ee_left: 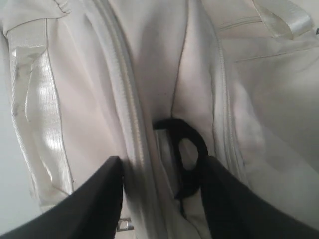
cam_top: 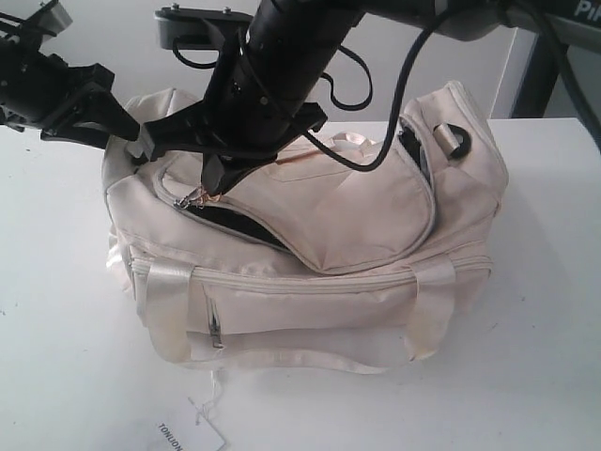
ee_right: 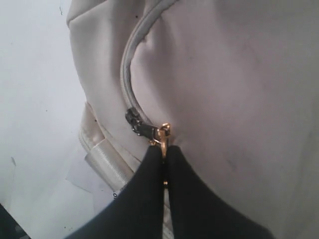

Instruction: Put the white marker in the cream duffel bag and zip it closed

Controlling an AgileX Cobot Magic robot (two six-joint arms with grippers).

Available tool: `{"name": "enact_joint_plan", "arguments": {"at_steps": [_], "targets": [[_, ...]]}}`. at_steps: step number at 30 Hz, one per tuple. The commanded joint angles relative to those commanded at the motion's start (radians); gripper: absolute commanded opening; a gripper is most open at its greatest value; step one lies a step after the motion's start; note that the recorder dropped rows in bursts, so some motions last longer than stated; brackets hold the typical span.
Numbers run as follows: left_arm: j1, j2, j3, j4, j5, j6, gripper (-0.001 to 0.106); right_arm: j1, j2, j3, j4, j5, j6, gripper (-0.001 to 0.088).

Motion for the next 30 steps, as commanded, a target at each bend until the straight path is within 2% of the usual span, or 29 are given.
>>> {"name": "enact_joint_plan", "arguments": {"at_steps": [7, 15, 21, 27, 30], "targets": [[0.000, -0.016, 0.000, 0.021, 0.089, -0.045, 0.053, 0.000, 0.000, 0.000, 0.000, 0.000, 0.000, 0.0000], [0.000, -0.016, 0.002, 0.069, 0.121, -0.094, 0.053, 0.000, 0.000, 0.000, 0.000, 0.000, 0.000, 0.0000], [0.000, -0.047, 0.080, 0.069, 0.090, -0.094, 0.053, 0.000, 0.000, 0.000, 0.000, 0.000, 0.000, 0.0000], [0.000, -0.097, 0.172, 0.050, 0.005, -0.088, 0.053, 0.000, 0.000, 0.000, 0.000, 0.000, 0.000, 0.0000], [0.000, -0.099, 0.207, 0.000, -0.015, -0.065, 0.053, 0.000, 0.000, 0.000, 0.000, 0.000, 0.000, 0.0000]]}}
